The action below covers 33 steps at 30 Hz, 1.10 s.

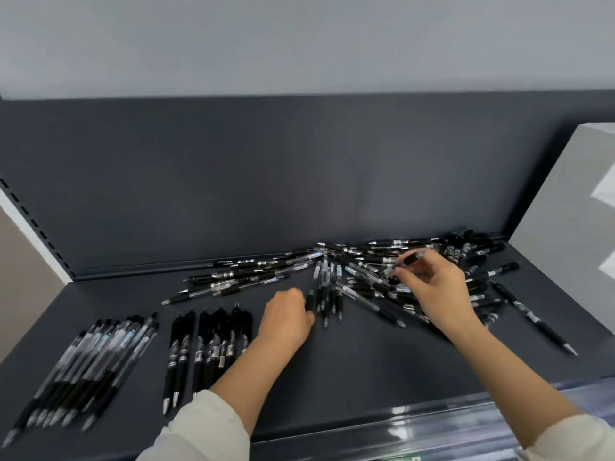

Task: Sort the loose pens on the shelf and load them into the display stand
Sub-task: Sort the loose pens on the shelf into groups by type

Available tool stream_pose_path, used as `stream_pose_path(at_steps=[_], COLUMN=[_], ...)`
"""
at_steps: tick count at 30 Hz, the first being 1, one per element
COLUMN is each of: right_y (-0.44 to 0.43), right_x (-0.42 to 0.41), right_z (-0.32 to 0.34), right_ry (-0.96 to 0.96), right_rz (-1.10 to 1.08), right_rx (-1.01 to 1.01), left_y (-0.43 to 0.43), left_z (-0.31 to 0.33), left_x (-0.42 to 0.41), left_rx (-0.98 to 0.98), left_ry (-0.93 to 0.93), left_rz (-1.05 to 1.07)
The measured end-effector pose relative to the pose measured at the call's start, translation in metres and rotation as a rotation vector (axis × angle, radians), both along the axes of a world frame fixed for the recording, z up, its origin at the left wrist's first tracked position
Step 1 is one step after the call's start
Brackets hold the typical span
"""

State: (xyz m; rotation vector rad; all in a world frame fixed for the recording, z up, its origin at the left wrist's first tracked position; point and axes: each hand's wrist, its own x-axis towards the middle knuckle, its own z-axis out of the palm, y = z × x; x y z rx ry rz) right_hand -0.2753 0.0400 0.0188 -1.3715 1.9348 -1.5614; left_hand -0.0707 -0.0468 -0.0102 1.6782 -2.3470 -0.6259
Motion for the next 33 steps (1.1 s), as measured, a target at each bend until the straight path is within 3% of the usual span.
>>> stream_pose_path(at_steps=[3,6,11,18,24,29,33], right_y=[-0.007,-0.017,-0.044,-0.077,-0.1,-0.108,-0.109], right_x=[0.005,0.017,0.071,0.181,0.282,0.314,0.317], right_z=[-0.001,-0.001,-0.002,-0.01,-0.026,-0.03,-0.044], right_ry=[0.025,0.062,0.274,0.679,1.065,1.16,1.098], right_rz=[0.019,0.061,0.235,0.611,0.795,0.83,0.885], right_rx=[0.003,-0.015,-0.039,-0.134,-0.111,-0.055,0.032], left_y=[-0.002,0.0,0.015,0.05,0.056,0.045,0.038], left_z=[0.009,0.02,0.027,0.019,0.009,0.003,-0.007], left_x=[0.012,0.045,0.138,0.236,0.279,0.291,0.3], left_rx=[0.038,0.061,-0.044,-0.193,-0.23,-0.209,-0.143], left_ry=[0.026,0.187,0.343,0.178,0.08,0.02,0.016], left_rz=[0.045,0.145,0.366,0.602,0.64,0.612,0.558])
